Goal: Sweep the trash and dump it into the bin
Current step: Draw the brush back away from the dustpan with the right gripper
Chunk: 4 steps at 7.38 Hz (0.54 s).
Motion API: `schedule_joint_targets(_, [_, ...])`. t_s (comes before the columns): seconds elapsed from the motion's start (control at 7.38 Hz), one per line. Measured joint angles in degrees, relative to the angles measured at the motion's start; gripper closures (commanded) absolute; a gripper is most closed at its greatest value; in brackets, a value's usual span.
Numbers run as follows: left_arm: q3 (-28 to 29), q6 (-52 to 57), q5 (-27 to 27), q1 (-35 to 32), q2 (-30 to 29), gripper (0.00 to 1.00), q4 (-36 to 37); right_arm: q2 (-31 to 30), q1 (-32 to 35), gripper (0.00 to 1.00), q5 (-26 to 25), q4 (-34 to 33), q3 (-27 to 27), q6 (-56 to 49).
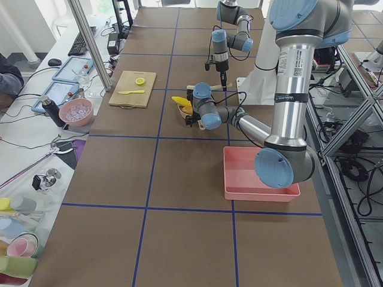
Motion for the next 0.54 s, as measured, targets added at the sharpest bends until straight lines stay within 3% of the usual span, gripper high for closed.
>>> schedule_joint_targets(0.41, [0.0,-0.1,-0.9,0.0,0.0,1.0,0.1,-1.1,4.3,1.0,2.1,-6.4,2.2,-8.9])
schedule_joint_targets(0.54, [0.0,0.0,-1.0,0.0,0.0,0.4,0.1,-1.8,5.3,1.0,2.2,-7.7,2.7,-11.3])
